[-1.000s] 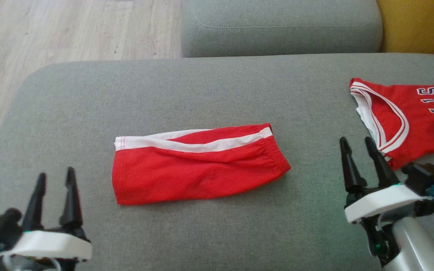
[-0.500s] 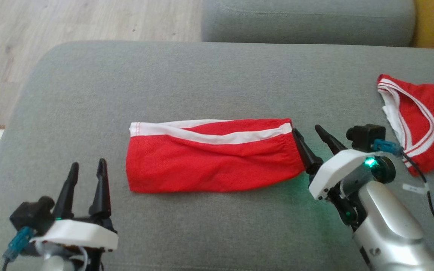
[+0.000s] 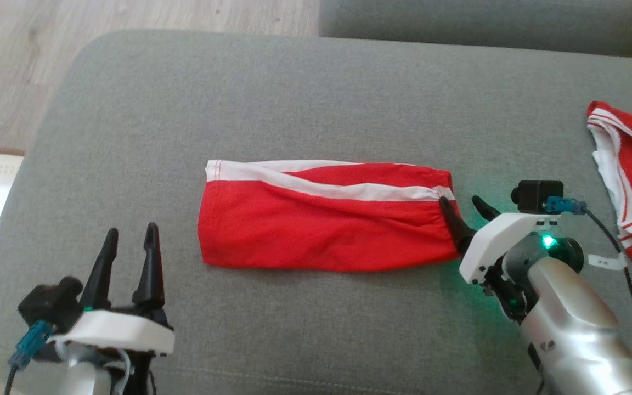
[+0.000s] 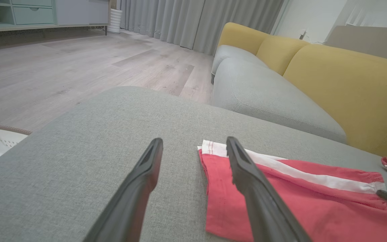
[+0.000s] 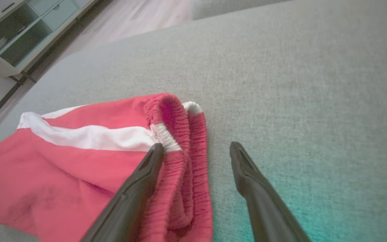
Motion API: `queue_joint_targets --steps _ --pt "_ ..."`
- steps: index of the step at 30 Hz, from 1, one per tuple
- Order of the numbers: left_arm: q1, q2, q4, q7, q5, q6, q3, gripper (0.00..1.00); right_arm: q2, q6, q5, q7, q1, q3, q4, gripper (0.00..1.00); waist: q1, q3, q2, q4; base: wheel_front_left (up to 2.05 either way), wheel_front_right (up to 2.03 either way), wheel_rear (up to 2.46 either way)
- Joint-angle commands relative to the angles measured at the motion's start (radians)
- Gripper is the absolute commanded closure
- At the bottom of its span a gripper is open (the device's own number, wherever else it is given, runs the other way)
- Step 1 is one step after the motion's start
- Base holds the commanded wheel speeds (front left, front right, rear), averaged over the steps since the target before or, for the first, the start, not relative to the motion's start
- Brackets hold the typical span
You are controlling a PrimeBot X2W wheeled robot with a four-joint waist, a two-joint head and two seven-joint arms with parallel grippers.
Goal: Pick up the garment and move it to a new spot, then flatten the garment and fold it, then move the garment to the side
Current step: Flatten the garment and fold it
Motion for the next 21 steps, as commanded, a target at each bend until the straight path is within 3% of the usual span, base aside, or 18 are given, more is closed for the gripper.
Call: queue_joint_targets --steps 1,6,11,12,13,14,15,16,18,21 --pt "-0.055 -0.001 -0.029 -0.012 0.01 -0.008 0.041 0.0 0.008 -0.001 0.012 0.005 -0.045 0.01 -0.007 0.0 0.0 0.01 0.0 0.007 0.0 0.0 0.0" --pt "-0.07 -0.01 -0.024 -0.012 0.022 -0.02 0.048 0.0 0.011 -0.001 0.057 0.086 -0.073 0.011 0.076 0.0 0.0 0.025 0.0 0.023 0.0 0.0 0.0" --pt "-0.074 -0.022 -0.01 -0.012 0.029 -0.029 0.059 0.0 0.014 -0.001 0.139 0.204 -0.065 0.076 0.065 0.0 0.0 0.03 0.0 0.036 0.0 0.0 0.0" --pt "-0.074 -0.024 -0.007 -0.012 0.03 -0.031 0.061 0.0 0.01 -0.001 0.154 0.233 -0.061 0.088 0.066 0.05 0.0 0.028 0.0 0.038 0.0 0.0 0.0" --pt "-0.075 -0.026 -0.005 -0.012 0.032 -0.033 0.063 0.0 0.005 -0.001 0.162 0.255 -0.059 0.099 0.068 0.25 0.0 0.026 0.0 0.041 0.0 0.0 0.0" --pt "-0.075 -0.028 -0.002 -0.012 0.033 -0.034 0.064 0.0 -0.001 -0.001 0.169 0.265 -0.059 0.103 0.072 0.52 0.0 0.024 0.0 0.042 0.0 0.0 0.0" --pt "-0.075 -0.03 0.0 -0.012 0.034 -0.036 0.065 0.0 -0.005 -0.001 0.175 0.266 -0.061 0.103 0.074 0.63 0.0 0.022 0.0 0.044 0.0 0.0 0.0" --pt "-0.075 -0.03 0.0 -0.012 0.034 -0.036 0.065 0.0 -0.005 -0.001 0.175 0.266 -0.061 0.103 0.074 0.63 0.0 0.022 0.0 0.044 0.0 0.0 0.0" --pt "-0.074 -0.033 0.004 -0.012 0.036 -0.038 0.069 0.0 -0.008 -0.001 0.183 0.248 -0.07 0.096 0.08 1.0 0.0 0.018 0.0 0.044 0.0 0.0 0.0" --pt "-0.071 -0.035 0.009 -0.012 0.038 -0.041 0.078 0.0 -0.007 -0.001 0.196 0.206 -0.089 0.08 0.079 1.0 0.0 0.01 0.0 0.04 0.0 0.0 0.0"
